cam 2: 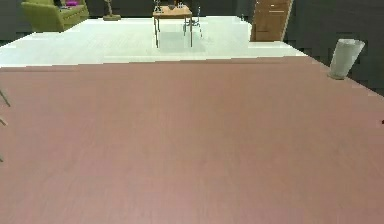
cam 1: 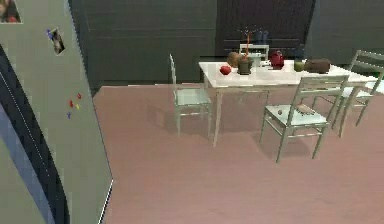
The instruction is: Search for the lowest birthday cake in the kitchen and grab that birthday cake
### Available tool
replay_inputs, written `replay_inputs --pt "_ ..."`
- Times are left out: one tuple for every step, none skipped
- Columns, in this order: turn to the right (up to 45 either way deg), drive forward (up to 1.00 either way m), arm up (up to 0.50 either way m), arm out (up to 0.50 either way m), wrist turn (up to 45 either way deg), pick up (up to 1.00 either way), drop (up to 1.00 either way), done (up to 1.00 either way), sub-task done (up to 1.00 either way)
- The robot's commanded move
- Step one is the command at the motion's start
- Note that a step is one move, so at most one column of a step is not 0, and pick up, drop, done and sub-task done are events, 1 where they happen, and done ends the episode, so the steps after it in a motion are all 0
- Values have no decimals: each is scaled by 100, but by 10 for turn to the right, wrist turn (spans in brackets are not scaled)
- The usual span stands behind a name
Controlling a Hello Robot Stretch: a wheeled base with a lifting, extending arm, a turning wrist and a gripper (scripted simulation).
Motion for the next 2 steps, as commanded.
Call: replay_inputs --pt "-30 0 0 0 0 0 0 0 0" --pt "0 100 0 0 0 0 0 0 0"
